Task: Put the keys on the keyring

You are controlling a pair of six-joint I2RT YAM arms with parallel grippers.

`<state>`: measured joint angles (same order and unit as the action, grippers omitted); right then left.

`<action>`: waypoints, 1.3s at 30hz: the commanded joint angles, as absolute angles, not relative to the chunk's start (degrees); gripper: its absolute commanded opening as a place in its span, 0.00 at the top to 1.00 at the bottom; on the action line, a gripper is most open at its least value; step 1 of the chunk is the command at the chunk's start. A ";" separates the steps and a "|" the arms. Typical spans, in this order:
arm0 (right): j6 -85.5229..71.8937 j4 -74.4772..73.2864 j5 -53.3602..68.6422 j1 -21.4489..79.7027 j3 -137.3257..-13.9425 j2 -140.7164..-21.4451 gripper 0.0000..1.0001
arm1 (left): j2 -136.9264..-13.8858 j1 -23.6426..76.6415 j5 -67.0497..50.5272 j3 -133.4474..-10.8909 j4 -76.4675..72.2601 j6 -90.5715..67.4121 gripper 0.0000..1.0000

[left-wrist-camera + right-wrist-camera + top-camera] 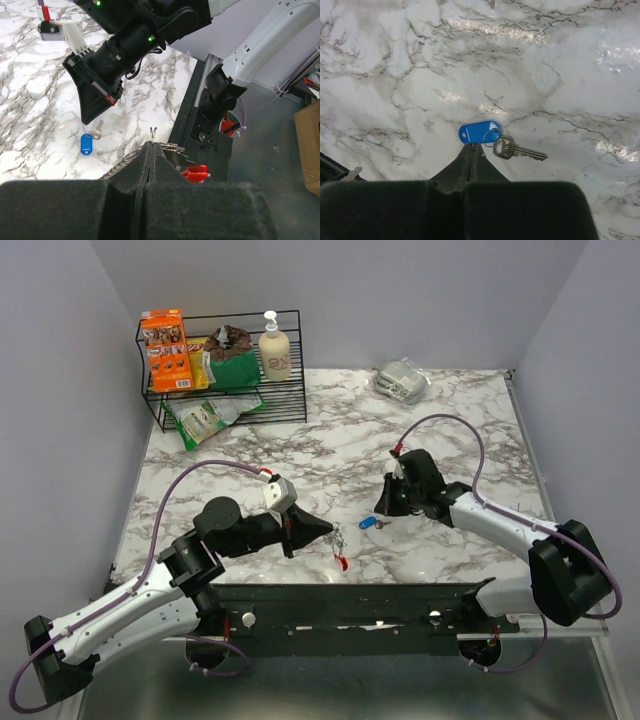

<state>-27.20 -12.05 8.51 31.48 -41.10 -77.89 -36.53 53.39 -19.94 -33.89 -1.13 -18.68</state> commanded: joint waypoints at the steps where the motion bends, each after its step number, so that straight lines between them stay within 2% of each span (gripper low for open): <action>1: -22.77 -14.93 12.22 31.20 -43.94 -73.13 1.00 | -35.42 53.61 -20.13 -34.10 -1.15 -18.19 1.00; 3: -21.37 -16.08 10.55 31.29 -44.65 -72.16 1.00 | -35.25 53.61 -20.13 -34.36 -0.53 -17.75 1.00; 4: -19.53 -16.69 11.50 31.20 -44.65 -72.25 0.80 | -34.98 53.61 -19.87 -34.54 -0.09 -17.58 1.00; 7: -19.25 -17.05 11.25 31.29 -44.65 -74.61 0.64 | -34.98 53.61 -19.69 -34.45 -0.09 -17.58 1.00; 10: -19.42 -17.23 9.67 32.16 -45.08 -77.42 0.54 | -35.07 53.61 -19.60 -34.45 -0.09 -17.67 1.00; 13: -19.69 -19.15 6.51 33.92 -46.31 -80.76 0.48 | -35.07 53.61 -19.51 -34.45 -0.09 -17.67 1.00; 20: -20.48 -20.65 2.82 36.65 -49.30 -87.10 0.48 | -35.33 53.61 -19.60 -33.93 -0.26 -17.84 1.00; 31: -21.27 -21.18 0.26 37.35 -50.80 -92.46 0.55 | -35.24 53.61 -19.69 -33.66 -0.35 -17.93 1.00; 36: -21.53 -21.27 0.26 37.35 -50.89 -92.73 0.61 | -35.07 53.61 -19.60 -33.66 -0.26 -17.84 1.00; 39: -21.45 -21.53 0.26 37.35 -51.06 -92.64 0.70 | -35.07 53.61 -19.69 -33.66 -0.35 -17.93 1.00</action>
<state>-21.15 -20.03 1.89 37.06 -50.09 -92.14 -35.81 53.39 -19.92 -33.89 0.56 -18.22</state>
